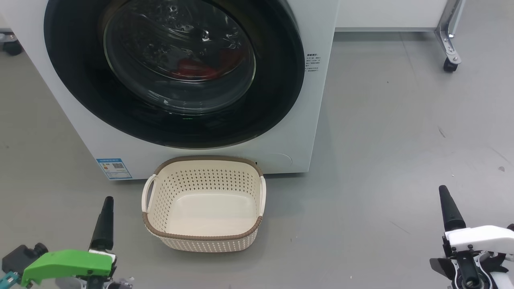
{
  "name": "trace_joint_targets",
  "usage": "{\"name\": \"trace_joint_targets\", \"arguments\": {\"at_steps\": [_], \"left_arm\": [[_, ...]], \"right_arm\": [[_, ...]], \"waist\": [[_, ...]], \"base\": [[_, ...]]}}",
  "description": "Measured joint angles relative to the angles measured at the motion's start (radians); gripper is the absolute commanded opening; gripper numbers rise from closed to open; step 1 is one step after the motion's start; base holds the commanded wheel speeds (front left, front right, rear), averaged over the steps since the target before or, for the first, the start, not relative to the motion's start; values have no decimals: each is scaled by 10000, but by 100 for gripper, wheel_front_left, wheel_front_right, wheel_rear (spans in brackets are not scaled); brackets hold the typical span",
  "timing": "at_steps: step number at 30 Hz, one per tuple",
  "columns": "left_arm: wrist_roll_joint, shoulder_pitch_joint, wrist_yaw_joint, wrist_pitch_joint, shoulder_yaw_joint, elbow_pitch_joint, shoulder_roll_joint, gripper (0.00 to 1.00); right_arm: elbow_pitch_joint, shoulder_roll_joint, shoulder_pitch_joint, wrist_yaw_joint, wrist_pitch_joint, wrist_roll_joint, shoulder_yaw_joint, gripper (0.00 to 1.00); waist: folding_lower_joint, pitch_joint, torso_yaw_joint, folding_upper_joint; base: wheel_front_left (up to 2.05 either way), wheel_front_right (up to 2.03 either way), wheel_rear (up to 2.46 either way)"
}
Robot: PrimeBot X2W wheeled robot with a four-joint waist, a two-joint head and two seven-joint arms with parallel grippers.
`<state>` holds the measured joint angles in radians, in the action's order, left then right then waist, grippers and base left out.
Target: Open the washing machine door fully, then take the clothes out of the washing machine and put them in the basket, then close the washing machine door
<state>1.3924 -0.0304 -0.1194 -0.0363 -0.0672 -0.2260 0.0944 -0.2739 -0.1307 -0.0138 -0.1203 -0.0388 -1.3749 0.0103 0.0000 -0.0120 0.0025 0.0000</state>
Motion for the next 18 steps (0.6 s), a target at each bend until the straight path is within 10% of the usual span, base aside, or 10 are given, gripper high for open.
{"name": "trace_joint_targets", "arguments": {"at_steps": [18], "left_arm": [[-2861,-160,190,-408,-372,272,240,100]], "right_arm": [[-17,-431,-207,631,-433,3012,1024,100]], "waist": [[0,6,25,0]], "base": [[0,0,0]]}}
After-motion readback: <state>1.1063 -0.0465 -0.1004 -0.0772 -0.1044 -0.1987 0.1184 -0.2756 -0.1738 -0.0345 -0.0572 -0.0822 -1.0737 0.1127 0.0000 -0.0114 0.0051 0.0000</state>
